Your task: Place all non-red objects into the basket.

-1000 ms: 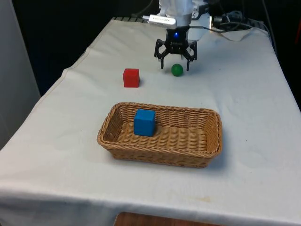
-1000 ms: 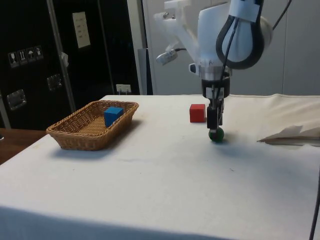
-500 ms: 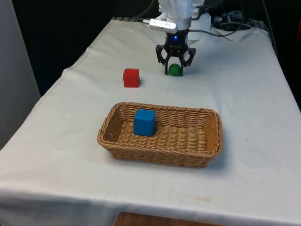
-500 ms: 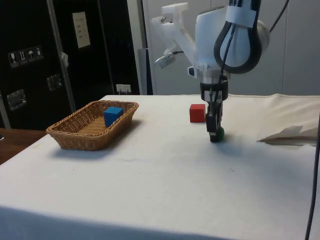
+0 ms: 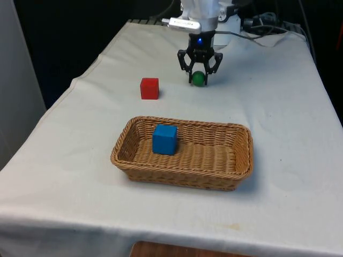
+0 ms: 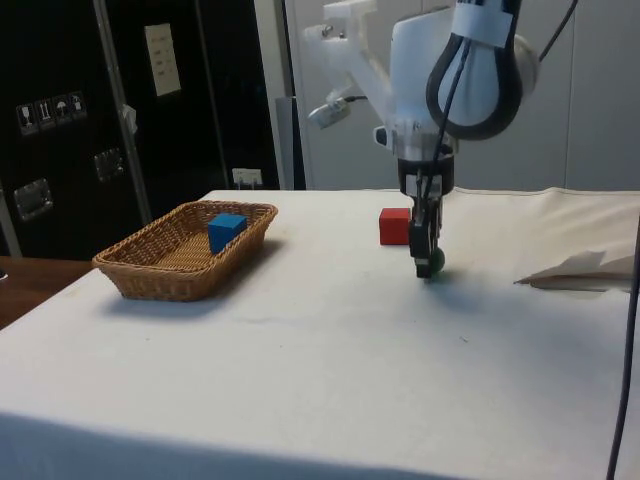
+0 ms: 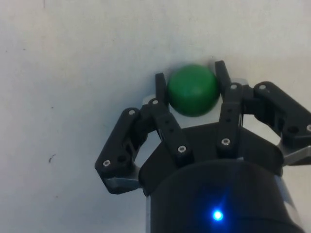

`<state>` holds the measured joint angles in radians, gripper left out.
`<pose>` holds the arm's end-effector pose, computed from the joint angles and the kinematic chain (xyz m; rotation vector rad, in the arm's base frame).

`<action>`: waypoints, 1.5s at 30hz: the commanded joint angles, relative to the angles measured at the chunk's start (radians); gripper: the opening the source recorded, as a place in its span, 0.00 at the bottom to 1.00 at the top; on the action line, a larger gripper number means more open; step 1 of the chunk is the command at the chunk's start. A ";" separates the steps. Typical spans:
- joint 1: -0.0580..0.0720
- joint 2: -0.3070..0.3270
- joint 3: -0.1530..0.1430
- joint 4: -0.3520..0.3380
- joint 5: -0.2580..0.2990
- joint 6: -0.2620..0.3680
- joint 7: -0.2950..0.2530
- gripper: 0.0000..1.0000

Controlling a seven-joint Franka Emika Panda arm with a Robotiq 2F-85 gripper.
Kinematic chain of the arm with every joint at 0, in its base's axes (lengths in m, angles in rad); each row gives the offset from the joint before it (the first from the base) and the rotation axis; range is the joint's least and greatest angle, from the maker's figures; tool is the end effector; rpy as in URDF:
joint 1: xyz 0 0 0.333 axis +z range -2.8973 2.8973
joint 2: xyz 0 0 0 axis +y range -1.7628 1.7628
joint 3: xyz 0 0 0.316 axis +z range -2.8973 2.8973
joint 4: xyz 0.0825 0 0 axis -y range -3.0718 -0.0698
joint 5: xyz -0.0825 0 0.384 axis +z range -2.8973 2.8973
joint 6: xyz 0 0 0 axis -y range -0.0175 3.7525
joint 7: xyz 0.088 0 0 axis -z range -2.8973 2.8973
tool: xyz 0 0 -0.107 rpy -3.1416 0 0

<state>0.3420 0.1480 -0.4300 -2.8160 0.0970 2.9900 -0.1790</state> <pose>0.3671 -0.0478 0.1709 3.0910 0.0012 0.0556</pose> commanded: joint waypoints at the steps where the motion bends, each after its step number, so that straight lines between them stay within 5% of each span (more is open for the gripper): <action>1: 0.001 -0.024 -0.016 -0.003 -0.015 -0.021 -0.001 0.00; 18: -0.010 -0.159 -0.032 0.017 -0.037 -0.141 -0.012 0.00; 32: -0.002 -0.246 0.009 0.084 -0.015 -0.261 0.008 0.00; 45: 0.009 -0.246 0.042 0.179 0.021 -0.346 0.005 0.00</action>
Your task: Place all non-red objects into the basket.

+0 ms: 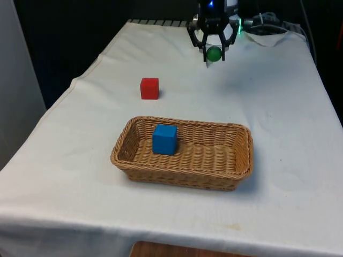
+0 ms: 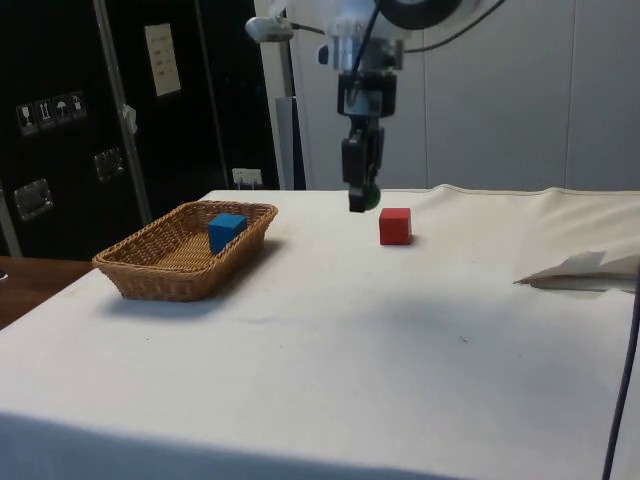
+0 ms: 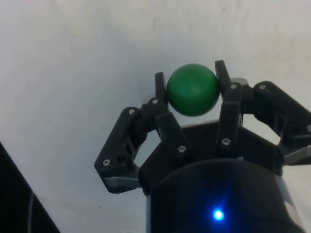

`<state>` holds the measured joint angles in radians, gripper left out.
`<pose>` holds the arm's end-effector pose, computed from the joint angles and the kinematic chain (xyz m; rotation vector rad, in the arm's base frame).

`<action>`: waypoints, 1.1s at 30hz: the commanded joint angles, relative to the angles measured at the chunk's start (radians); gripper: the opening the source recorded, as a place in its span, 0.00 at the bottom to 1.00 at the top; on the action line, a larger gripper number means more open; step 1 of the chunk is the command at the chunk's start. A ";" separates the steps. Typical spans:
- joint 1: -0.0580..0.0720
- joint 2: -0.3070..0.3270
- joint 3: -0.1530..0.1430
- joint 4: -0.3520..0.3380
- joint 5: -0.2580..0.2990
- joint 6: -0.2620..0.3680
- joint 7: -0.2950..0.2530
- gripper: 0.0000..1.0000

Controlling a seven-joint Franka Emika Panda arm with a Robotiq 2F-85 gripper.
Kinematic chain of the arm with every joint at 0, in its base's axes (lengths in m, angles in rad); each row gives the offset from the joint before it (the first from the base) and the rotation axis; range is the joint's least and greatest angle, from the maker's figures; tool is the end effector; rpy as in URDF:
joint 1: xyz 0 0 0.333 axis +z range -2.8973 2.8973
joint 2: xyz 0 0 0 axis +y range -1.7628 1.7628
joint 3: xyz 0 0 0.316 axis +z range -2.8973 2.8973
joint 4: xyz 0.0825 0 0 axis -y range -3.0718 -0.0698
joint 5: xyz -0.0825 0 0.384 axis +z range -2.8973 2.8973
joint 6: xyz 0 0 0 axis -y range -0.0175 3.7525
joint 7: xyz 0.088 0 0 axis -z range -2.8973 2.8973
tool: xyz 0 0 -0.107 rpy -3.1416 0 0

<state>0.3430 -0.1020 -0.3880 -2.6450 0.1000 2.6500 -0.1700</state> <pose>0.4324 -0.0195 0.2846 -3.0576 -0.0597 -0.1634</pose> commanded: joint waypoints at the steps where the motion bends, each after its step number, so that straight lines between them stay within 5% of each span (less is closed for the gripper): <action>1: 0.009 0.009 0.003 0.018 0.022 -0.011 -0.005 0.00; 21: 0.005 0.194 0.085 0.242 0.087 -0.043 -0.001 0.00; 33: -0.013 0.261 0.075 0.379 0.098 -0.107 -0.022 0.00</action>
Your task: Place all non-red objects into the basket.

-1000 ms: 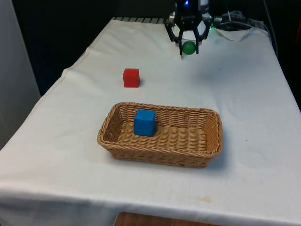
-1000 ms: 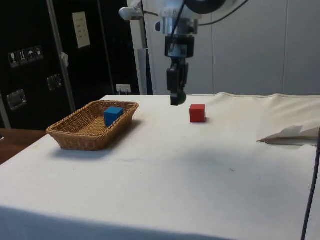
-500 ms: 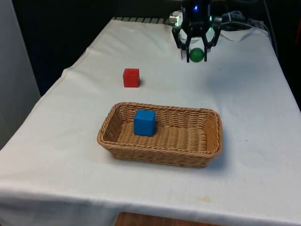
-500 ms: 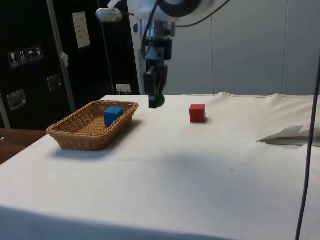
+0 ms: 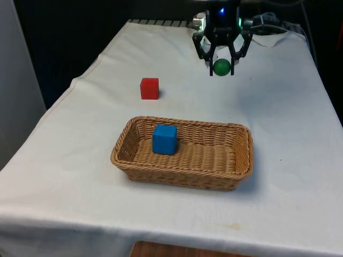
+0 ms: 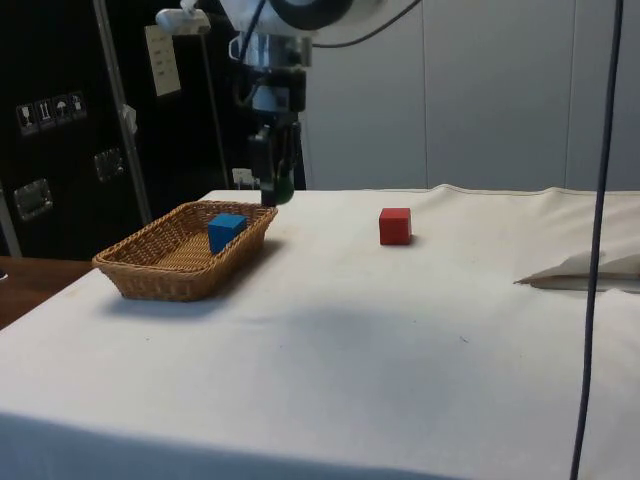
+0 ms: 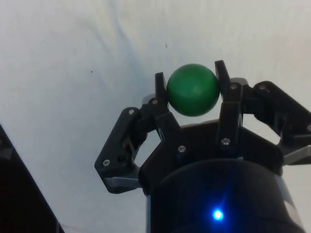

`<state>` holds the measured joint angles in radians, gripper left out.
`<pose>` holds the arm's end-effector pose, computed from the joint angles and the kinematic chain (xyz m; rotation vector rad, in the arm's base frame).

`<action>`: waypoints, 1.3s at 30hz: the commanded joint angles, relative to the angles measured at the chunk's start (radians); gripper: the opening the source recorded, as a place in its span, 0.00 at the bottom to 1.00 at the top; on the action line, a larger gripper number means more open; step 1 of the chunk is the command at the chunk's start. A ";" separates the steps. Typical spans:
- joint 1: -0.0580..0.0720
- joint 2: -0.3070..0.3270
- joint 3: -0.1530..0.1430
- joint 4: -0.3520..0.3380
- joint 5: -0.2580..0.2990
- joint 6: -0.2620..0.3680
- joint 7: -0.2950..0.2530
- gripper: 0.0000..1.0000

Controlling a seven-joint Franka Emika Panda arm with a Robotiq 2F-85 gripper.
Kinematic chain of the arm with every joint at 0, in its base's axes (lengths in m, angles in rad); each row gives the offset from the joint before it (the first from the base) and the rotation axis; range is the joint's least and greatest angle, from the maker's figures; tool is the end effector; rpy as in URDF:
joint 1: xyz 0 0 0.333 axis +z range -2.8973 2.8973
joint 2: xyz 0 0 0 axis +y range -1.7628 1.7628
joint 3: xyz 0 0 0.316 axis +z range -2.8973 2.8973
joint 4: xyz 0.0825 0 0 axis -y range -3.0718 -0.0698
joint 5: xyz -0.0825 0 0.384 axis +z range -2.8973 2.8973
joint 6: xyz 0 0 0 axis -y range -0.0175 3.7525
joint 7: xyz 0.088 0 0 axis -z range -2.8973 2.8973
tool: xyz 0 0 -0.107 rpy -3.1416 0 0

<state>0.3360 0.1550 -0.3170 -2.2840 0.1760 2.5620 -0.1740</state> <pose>0.5419 0.0081 0.3015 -3.0854 -0.0907 -0.2125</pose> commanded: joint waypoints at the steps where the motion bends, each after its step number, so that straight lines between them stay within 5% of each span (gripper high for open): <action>1: -0.001 0.003 -0.002 0.011 0.001 -0.009 -0.002 0.00; 8: -0.014 0.051 0.002 0.111 0.035 -0.062 -0.025 0.00; 10: -0.008 0.056 -0.007 0.116 0.019 -0.056 -0.013 0.00; 18: -0.019 0.151 0.001 0.229 0.089 -0.079 -0.054 0.00; 19: -0.012 0.143 -0.007 0.216 0.072 -0.069 -0.042 0.00; 26: -0.030 0.237 0.003 0.322 0.123 -0.083 -0.070 0.00; 27: -0.020 0.230 -0.007 0.310 0.107 -0.071 -0.059 0.00; 28: -0.031 0.247 0.002 0.333 0.128 -0.083 -0.073 0.00; 34: -0.039 0.320 0.005 0.399 0.166 -0.076 -0.093 0.00; 35: -0.028 0.314 -0.007 0.392 0.153 -0.072 -0.082 0.00; 36: -0.040 0.331 0.004 0.408 0.173 -0.075 -0.097 0.00; 39: -0.042 0.363 0.004 0.435 0.190 -0.070 -0.106 0.00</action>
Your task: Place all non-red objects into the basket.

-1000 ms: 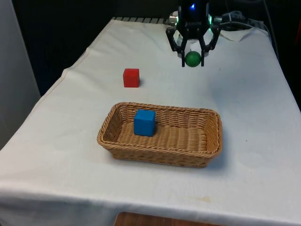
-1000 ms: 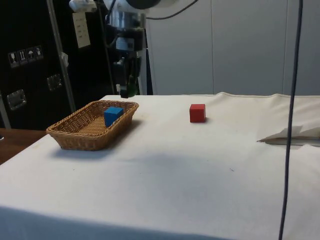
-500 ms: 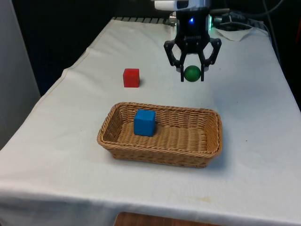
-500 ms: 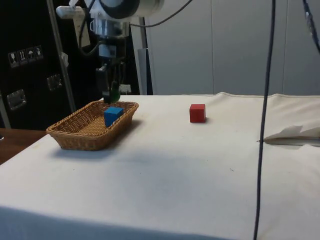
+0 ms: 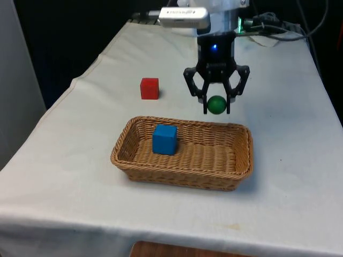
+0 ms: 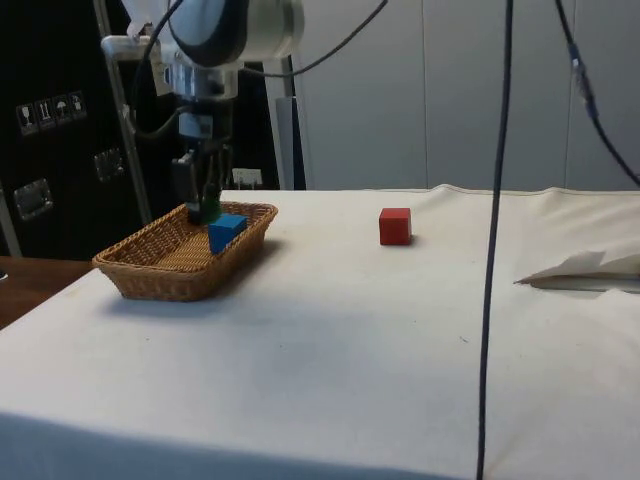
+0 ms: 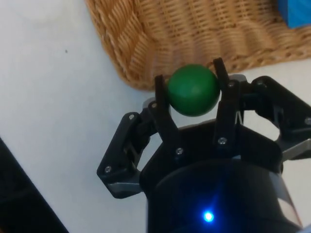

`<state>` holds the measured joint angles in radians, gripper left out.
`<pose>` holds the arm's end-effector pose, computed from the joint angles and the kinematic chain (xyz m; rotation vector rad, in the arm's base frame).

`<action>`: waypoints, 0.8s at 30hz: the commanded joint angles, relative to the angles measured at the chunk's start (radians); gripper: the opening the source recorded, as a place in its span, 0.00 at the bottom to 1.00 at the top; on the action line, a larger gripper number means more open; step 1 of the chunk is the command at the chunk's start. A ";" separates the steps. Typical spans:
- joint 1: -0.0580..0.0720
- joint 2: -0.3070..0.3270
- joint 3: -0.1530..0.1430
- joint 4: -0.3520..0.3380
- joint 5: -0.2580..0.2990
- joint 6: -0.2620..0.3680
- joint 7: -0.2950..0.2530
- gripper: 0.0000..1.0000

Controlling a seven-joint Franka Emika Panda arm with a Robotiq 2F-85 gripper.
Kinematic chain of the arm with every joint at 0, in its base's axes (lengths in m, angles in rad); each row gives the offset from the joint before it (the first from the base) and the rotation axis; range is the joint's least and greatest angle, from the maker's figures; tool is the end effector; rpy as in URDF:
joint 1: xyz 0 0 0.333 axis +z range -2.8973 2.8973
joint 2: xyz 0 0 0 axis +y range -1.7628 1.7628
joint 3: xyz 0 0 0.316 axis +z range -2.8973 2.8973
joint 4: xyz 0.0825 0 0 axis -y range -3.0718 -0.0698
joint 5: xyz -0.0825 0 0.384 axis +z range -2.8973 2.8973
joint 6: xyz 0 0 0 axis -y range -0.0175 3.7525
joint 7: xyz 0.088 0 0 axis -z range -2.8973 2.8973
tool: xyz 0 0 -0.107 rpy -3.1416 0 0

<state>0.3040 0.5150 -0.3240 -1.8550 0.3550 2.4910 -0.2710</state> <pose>0.6561 0.0010 0.2697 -3.0724 -0.0552 -0.2625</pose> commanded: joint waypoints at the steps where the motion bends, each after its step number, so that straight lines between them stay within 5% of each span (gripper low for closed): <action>1: -0.011 0.013 0.011 0.014 0.017 0.002 -0.013 0.00; 3: -0.013 0.047 0.010 0.042 0.032 0.005 -0.021 0.00; 4: -0.004 0.043 0.000 0.037 0.023 0.003 -0.013 0.00; 5: -0.014 0.058 0.010 0.053 0.036 0.005 -0.022 0.00; 10: -0.019 0.124 0.010 0.114 0.051 0.007 -0.024 0.00; 11: -0.009 0.113 0.000 0.103 0.040 0.004 -0.016 0.00; 12: -0.020 0.135 0.010 0.124 0.054 0.008 -0.025 0.00; 18: -0.022 0.203 0.011 0.172 0.072 0.016 -0.027 0.00; 19: -0.013 0.193 0.000 0.165 0.061 0.008 -0.018 0.00; 20: -0.022 0.212 0.011 0.179 0.074 0.017 -0.026 0.00; 24: -0.021 0.243 0.009 0.199 0.081 0.019 -0.027 0.00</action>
<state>0.2910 0.7570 -0.3240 -1.6580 0.4280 2.5080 -0.2890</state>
